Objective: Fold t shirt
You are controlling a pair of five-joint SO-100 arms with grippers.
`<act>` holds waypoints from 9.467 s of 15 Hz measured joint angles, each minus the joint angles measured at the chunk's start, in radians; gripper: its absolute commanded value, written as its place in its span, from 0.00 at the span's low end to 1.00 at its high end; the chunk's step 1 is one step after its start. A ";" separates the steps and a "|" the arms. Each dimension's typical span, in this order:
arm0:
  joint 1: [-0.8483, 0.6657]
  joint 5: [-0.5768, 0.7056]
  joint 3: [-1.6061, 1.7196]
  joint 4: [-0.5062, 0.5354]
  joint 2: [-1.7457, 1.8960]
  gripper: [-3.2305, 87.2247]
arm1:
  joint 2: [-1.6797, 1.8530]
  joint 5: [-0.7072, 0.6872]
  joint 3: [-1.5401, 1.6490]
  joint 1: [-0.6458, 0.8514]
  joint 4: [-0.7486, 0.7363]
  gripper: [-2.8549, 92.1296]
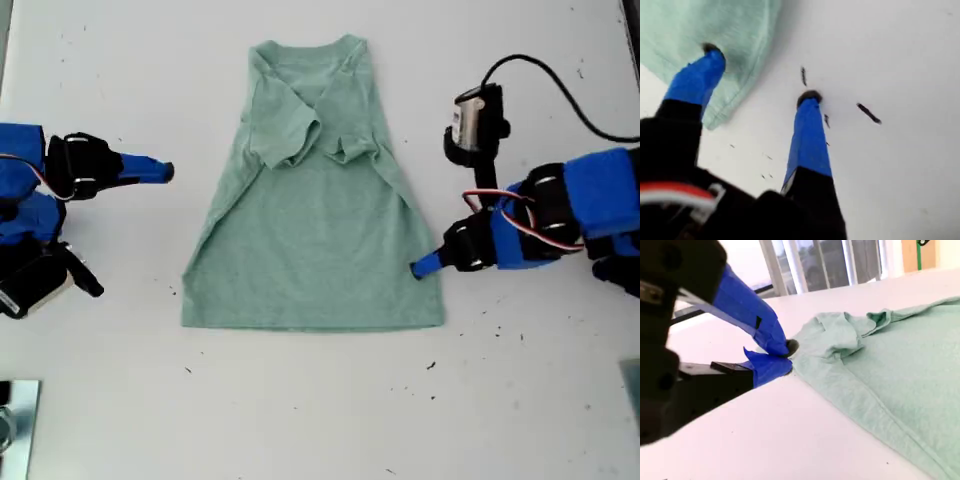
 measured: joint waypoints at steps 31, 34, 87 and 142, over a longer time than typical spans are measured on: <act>0.005 0.017 0.000 0.006 0.012 0.03 | -0.084 -0.281 -0.775 0.181 0.644 0.05; 0.005 0.017 0.000 0.006 0.012 0.03 | 0.426 -0.411 -0.156 0.380 0.471 0.05; 0.423 -0.037 -2.000 0.080 -2.287 0.23 | 1.111 -0.325 0.480 0.374 0.319 0.05; 0.617 -0.029 -2.134 0.198 -2.525 0.03 | -0.838 -0.064 -1.279 -0.218 0.387 0.02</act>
